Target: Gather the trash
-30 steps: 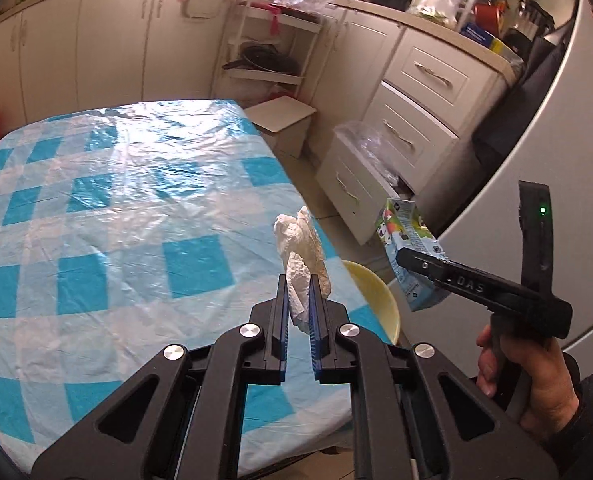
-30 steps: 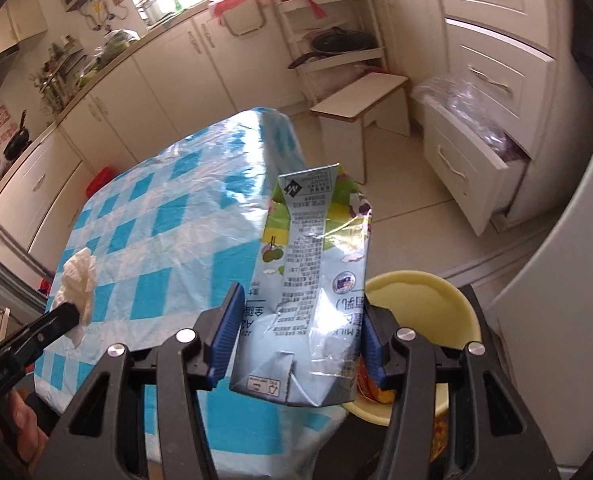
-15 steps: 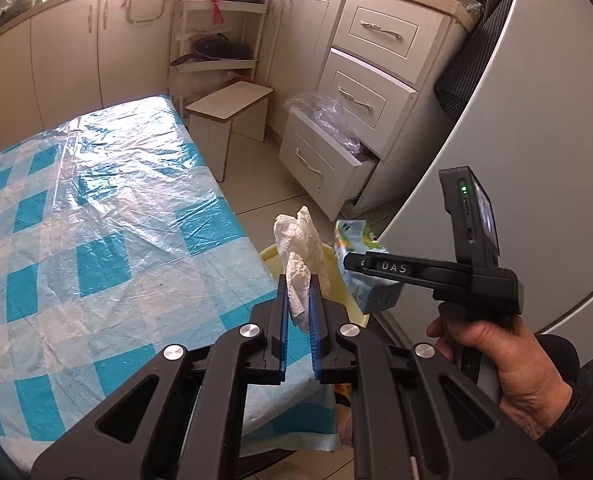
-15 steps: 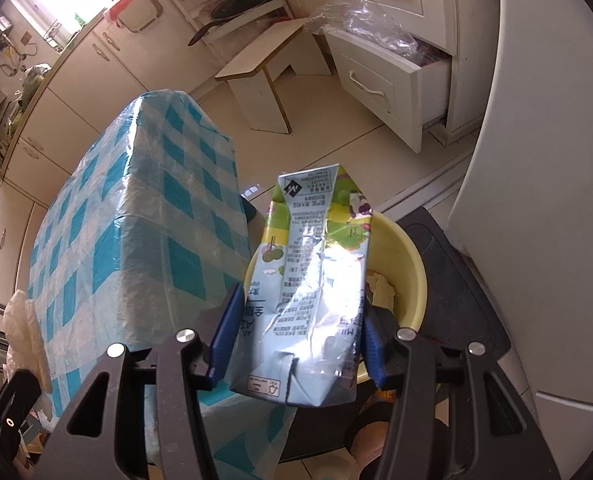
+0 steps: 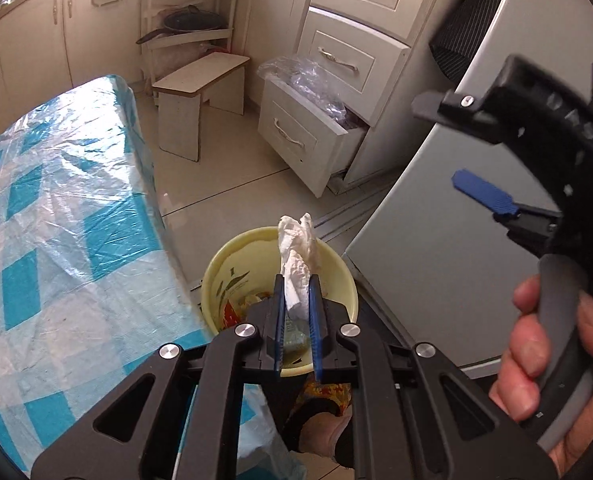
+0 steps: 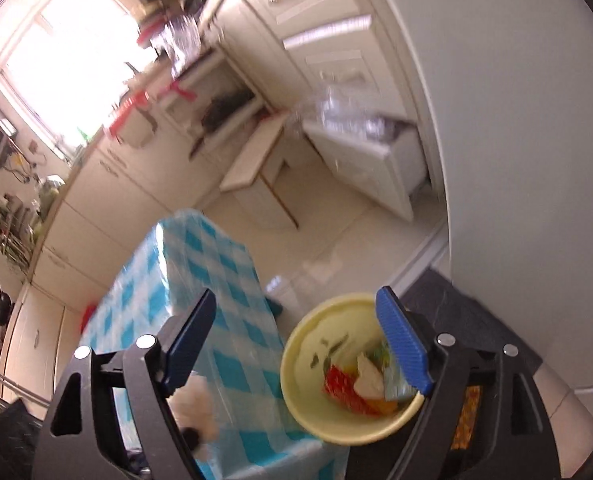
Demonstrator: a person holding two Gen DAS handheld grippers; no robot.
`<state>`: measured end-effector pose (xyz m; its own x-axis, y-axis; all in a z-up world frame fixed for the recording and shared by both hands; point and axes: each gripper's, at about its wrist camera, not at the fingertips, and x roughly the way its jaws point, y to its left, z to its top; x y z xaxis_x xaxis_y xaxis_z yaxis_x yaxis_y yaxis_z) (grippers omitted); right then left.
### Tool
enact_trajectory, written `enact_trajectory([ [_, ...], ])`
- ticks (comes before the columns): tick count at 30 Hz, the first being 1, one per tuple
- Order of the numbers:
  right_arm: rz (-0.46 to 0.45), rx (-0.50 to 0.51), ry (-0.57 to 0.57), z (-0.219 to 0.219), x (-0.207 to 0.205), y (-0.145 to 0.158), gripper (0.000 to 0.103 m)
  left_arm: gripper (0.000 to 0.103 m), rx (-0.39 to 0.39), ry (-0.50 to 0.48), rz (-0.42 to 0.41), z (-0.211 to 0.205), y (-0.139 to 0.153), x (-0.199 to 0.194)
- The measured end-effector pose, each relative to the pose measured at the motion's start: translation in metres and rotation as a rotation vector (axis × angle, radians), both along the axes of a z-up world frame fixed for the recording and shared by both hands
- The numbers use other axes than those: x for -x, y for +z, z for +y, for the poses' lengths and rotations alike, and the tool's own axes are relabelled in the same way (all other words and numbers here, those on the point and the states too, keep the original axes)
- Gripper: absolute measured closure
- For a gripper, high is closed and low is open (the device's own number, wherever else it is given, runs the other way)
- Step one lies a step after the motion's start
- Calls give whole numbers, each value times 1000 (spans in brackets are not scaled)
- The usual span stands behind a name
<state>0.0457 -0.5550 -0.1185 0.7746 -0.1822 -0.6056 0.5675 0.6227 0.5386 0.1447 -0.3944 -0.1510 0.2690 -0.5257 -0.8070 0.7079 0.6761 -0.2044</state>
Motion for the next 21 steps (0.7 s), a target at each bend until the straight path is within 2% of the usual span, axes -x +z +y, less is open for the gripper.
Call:
enact_trajectory([
  [2,-28,21,-10,-1,2,7,23,81,-26,-1,1,-12,-6,-1],
  [5,-48,20,-13,-3,4,9,23,52,-54,9,-30,-24,-9,0],
  [6,-52,17,-16,-4,5,10,23,49,-56,8,-40,-27,-9,1],
  [11,-74,21,-43,-7,10,13,22,47,-59,19,-57,-21,-2,1],
  [14,-77,57,-46,-2,10,21,21,42,-33,63,-81,7,16,6],
  [18,-86,156,-44,14,13,39,15,19,-8,175,-189,68,55,16],
  [21,-86,248,-3,38,15,56,12,9,13,271,-252,126,87,26],
])
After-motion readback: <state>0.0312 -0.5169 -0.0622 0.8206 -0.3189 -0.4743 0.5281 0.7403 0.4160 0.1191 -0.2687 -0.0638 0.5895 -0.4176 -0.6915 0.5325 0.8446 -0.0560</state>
